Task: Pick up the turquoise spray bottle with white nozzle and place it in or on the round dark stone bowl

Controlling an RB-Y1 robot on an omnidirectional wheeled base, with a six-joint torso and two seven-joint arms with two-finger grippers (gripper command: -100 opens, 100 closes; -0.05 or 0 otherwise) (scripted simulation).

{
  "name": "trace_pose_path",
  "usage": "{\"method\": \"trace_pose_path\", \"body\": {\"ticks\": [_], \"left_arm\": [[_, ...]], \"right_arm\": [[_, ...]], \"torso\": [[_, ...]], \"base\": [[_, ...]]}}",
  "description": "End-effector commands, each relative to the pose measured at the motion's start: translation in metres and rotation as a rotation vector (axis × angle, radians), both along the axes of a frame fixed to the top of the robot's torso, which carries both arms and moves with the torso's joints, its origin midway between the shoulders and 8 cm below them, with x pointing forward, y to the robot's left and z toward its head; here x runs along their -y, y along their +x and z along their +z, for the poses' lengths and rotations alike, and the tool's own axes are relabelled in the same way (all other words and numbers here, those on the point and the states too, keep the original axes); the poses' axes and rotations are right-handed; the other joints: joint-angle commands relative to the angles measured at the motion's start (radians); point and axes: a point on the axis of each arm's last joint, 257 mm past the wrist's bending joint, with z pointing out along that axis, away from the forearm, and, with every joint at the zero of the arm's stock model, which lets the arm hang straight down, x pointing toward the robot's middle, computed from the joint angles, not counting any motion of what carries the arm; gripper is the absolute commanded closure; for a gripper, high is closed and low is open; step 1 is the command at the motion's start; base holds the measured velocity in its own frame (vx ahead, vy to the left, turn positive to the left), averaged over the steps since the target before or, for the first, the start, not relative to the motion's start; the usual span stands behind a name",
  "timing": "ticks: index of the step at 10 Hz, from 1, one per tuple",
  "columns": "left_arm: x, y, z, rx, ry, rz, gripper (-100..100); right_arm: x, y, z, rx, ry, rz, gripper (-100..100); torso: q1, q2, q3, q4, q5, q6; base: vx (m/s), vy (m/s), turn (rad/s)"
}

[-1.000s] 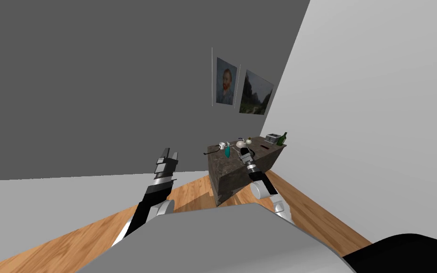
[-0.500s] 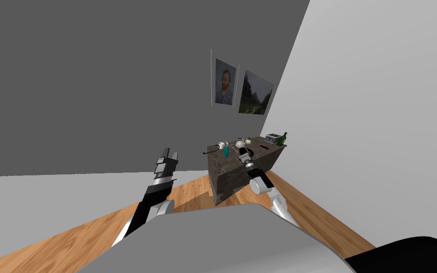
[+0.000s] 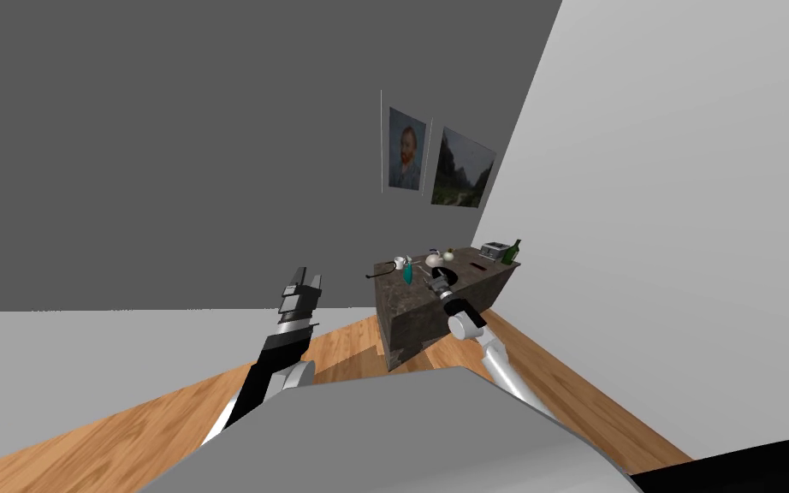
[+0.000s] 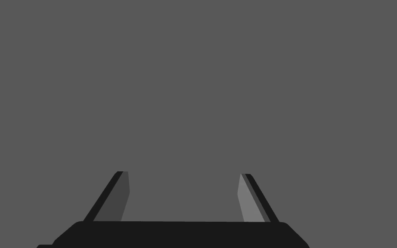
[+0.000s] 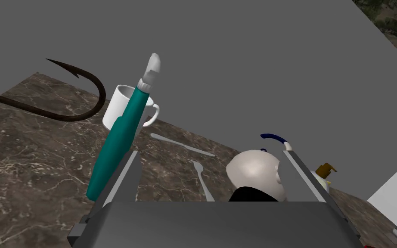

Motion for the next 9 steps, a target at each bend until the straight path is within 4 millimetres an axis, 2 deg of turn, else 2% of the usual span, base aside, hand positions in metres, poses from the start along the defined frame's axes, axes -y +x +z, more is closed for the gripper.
{"method": "trace_pose_path", "body": {"ticks": [1,5,9], "left_arm": [[0.0,0.0,0.0,0.0,0.0,0.0,0],[0.0,0.0,0.0,0.0,0.0,0.0,0],[0.0,0.0,0.0,0.0,0.0,0.0,0]], "right_arm": [[-0.001,0.003,-0.008,-0.029,0.037,0.012,-100],[-0.009,0.029,-0.039,-0.168,0.2,0.064,-100],[-0.02,0.048,-0.061,-0.288,0.325,0.101,-100]], "torso": [[0.0,0.0,0.0,0.0,0.0,0.0],[0.002,-0.001,-0.001,0.0,0.0,0.0],[0.003,-0.003,-0.002,-0.001,0.001,0.0]], "base": [[0.009,-0.019,0.014],[0.023,-0.006,0.031],[0.046,0.015,0.026]]}}
